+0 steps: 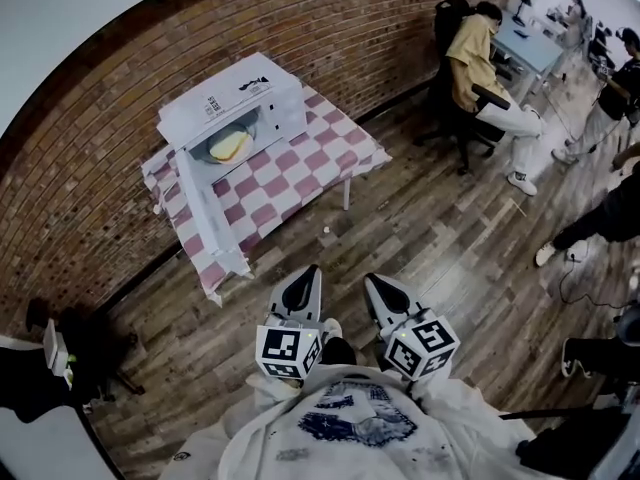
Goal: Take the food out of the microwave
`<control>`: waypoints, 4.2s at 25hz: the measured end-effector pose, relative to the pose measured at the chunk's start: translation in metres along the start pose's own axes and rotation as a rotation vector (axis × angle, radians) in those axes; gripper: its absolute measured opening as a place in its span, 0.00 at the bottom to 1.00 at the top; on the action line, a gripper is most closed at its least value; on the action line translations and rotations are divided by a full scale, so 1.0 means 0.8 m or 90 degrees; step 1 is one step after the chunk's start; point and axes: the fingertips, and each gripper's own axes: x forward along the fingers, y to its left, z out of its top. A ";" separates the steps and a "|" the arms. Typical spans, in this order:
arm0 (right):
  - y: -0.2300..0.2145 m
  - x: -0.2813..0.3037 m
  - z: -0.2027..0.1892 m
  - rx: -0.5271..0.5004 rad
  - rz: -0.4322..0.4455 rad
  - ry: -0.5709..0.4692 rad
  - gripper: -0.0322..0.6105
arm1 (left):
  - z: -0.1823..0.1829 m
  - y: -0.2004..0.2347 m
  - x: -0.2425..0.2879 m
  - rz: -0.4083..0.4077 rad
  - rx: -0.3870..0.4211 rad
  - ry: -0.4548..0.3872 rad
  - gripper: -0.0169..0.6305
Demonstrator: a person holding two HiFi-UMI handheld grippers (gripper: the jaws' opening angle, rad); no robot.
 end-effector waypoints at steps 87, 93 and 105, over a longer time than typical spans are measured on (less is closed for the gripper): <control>-0.111 0.576 0.123 -0.015 0.389 0.194 0.07 | 0.036 0.393 0.323 0.405 -0.158 0.026 0.04; -0.112 0.587 0.122 -0.017 0.401 0.202 0.07 | 0.034 0.402 0.328 0.414 -0.169 0.020 0.04; -0.124 0.611 0.128 -0.022 0.384 0.205 0.07 | 0.014 0.440 0.341 0.427 -0.207 0.027 0.04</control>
